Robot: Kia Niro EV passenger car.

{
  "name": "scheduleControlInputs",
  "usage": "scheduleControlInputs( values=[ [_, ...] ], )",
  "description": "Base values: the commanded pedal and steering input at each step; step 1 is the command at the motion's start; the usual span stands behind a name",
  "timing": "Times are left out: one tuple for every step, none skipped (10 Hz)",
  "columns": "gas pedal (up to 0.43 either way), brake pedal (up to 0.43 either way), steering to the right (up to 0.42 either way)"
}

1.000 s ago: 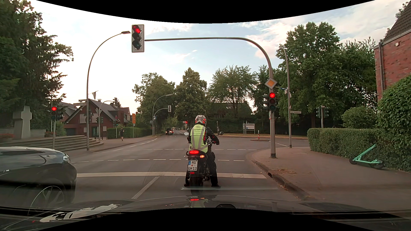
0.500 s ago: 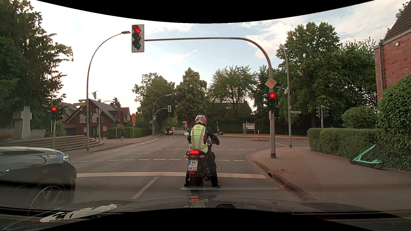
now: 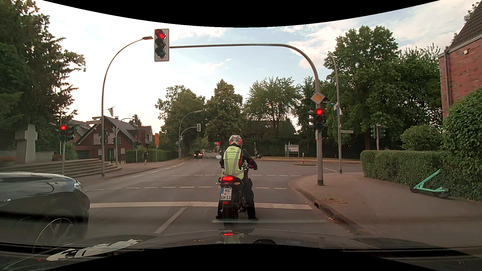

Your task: Follow the waypoints while adhering to traffic rules and regulations

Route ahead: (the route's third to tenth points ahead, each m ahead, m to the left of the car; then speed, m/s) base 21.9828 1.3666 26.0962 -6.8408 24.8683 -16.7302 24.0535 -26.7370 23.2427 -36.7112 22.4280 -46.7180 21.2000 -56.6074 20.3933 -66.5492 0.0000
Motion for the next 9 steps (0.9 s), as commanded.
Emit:
scheduleControlInputs(
  values=[
    [0.000,0.000,-0.016],
    [0.000,0.000,-0.016],
    [0.000,0.000,-0.016],
    [0.000,0.000,-0.016],
    [0.000,0.000,-0.016],
    [0.000,0.000,-0.016],
    [0.000,0.000,-0.016],
    [0.000,0.000,-0.016],
    [0.000,0.000,-0.016]
  ],
)
